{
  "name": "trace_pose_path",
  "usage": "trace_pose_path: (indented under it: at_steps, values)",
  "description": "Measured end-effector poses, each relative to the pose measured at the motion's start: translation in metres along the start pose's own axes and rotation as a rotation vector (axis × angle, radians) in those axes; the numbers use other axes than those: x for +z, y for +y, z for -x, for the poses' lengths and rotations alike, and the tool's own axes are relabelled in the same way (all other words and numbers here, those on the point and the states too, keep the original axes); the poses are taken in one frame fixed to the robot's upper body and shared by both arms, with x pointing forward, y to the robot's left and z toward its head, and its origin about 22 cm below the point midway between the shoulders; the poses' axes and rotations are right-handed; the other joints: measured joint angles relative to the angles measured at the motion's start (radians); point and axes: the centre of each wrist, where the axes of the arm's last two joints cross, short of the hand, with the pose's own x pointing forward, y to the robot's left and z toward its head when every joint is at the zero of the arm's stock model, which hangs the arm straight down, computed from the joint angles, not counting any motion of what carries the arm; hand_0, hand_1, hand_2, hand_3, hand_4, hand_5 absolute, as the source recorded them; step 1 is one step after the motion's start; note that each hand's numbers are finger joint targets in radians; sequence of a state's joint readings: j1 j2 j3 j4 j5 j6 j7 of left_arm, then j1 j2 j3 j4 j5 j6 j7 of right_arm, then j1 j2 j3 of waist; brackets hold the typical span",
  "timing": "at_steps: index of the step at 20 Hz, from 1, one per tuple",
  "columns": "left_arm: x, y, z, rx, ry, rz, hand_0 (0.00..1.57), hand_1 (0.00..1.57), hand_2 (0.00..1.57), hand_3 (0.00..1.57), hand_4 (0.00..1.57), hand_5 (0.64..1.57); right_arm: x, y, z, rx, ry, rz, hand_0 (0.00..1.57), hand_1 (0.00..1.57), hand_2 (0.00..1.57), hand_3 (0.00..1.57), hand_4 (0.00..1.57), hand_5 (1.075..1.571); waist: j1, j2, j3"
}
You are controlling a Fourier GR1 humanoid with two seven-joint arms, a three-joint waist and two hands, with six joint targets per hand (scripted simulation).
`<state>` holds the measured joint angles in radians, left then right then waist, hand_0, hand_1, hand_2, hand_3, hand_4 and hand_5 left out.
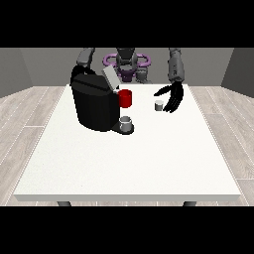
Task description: Insert the coffee pod into the coffee machine and close the lid
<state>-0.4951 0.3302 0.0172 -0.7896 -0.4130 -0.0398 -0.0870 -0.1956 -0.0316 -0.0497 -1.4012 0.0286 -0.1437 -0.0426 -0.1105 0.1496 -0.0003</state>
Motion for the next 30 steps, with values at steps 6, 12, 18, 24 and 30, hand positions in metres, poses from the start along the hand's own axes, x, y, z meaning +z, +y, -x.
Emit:
trace_pose_path:
  at_steps: [6, 12, 18, 24, 30]
  values:
    - [-0.004, -0.008, 0.004, -0.101, -0.026, -0.043, 0.72, 0.72, 0.85, 0.62, 0.15, 1.571, -0.006, 0.003, -0.006, -0.009, -0.001, -0.011, 0.0, 0.0, 0.0, 0.0, 0.43, 1.571, -0.017, 0.013, 0.0006]
    - [-0.012, -0.012, -0.003, -0.141, -0.051, -0.113, 0.84, 0.84, 0.97, 0.75, 0.38, 1.571, -0.004, 0.011, -0.001, -0.008, -0.001, -0.012, 0.0, 0.0, 0.0, 0.0, 0.49, 1.571, -0.025, 0.02, 0.0011]
    - [-0.014, -0.01, 0.002, -0.223, -0.054, -0.127, 0.97, 0.97, 1.05, 0.79, 0.32, 1.571, -0.001, 0.007, 0.002, -0.022, 0.008, -0.02, 0.0, 0.0, 0.0, 0.0, 0.51, 1.571, -0.039, 0.014, 0.0016]
    - [-0.018, -0.005, -0.001, -0.277, -0.081, -0.108, 1.32, 1.32, 1.43, 1.41, 0.55, 1.571, -0.006, 0.006, 0.002, -0.042, 0.002, 0.003, 0.0, 0.0, 0.0, 0.0, 0.43, 1.571, -0.03, 0.017, 0.0007]
    - [-0.03, 0.004, -0.029, -0.258, -0.181, -0.071, 1.39, 1.39, 1.41, 1.35, 0.58, 1.571, -0.005, 0.007, 0.01, -0.05, 0.034, 0.005, 0.0, 0.0, 0.0, 0.0, 0.45, 1.571, -0.028, -0.011, 0.0002]
